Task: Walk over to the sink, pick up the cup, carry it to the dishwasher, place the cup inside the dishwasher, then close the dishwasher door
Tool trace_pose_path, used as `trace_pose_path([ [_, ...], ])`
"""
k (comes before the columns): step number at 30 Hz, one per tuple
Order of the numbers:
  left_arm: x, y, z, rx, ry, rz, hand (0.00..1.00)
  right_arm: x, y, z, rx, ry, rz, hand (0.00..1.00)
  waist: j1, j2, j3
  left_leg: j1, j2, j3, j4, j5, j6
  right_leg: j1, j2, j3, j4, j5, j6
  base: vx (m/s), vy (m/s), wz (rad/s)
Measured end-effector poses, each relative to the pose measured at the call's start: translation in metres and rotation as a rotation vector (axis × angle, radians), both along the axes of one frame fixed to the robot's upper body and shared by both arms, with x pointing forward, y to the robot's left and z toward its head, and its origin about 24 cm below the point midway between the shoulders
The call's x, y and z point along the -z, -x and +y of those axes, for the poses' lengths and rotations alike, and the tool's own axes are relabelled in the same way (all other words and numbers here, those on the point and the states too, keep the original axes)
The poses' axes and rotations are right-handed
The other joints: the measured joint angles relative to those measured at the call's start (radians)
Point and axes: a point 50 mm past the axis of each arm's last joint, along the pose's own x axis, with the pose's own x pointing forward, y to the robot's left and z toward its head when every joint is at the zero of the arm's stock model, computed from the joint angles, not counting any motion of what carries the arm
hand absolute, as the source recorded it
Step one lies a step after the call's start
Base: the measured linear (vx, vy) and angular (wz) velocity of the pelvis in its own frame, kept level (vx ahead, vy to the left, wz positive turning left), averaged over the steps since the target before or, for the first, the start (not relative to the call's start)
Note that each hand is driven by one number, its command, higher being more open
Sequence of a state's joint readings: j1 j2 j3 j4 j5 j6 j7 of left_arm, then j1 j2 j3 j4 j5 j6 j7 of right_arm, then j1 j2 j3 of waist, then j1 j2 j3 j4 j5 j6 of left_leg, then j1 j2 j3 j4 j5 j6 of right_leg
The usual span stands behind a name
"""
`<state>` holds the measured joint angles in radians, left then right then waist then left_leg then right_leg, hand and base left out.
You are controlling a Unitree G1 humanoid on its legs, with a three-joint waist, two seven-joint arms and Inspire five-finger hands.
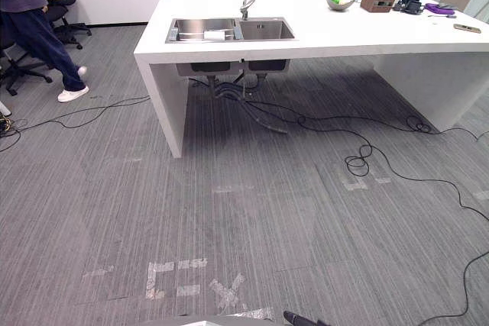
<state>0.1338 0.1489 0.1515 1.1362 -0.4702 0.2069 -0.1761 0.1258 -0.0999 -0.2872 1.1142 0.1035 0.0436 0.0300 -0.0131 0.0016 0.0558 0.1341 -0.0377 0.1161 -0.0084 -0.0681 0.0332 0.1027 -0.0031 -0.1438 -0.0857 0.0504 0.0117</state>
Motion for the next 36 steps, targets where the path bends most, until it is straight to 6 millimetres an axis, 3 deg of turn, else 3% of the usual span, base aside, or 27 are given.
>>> trace_pose_path([
  [5, -0.001, -0.014, 0.001, -0.003, -0.063, -0.059, 1.00, -0.004, -0.023, 0.004, -0.045, 0.053, -0.070, 1.00, -0.001, -0.002, 0.012, 0.007, 0.000, -0.011, -0.018, 0.002, -0.003, 0.002, 0.000, -0.027, 0.000, -0.005, 0.008, 0.00, -0.005, 0.04],
  [14, -0.002, -0.015, 0.005, -0.063, -0.169, -0.063, 1.00, -0.005, -0.039, 0.018, -0.081, 0.035, -0.129, 1.00, -0.001, -0.010, 0.017, 0.008, -0.003, -0.028, -0.029, 0.005, -0.003, 0.004, -0.004, -0.049, 0.000, -0.010, 0.015, -0.01, -0.002, 0.07],
  [22, -0.003, -0.022, -0.001, -0.187, -0.143, -0.112, 1.00, -0.006, -0.044, 0.026, -0.039, -0.014, -0.169, 1.00, -0.002, -0.024, 0.025, 0.013, -0.010, -0.052, -0.055, 0.028, -0.004, 0.006, -0.012, -0.074, 0.001, -0.011, 0.016, -0.04, -0.003, 0.09],
  [36, -0.003, -0.020, 0.000, -0.224, -0.170, -0.113, 1.00, -0.006, -0.045, 0.029, 0.001, -0.069, -0.196, 1.00, -0.002, -0.028, 0.024, 0.017, -0.013, -0.054, -0.061, 0.036, 0.004, 0.007, -0.015, -0.085, 0.001, -0.011, 0.015, -0.03, -0.002, 0.00],
])
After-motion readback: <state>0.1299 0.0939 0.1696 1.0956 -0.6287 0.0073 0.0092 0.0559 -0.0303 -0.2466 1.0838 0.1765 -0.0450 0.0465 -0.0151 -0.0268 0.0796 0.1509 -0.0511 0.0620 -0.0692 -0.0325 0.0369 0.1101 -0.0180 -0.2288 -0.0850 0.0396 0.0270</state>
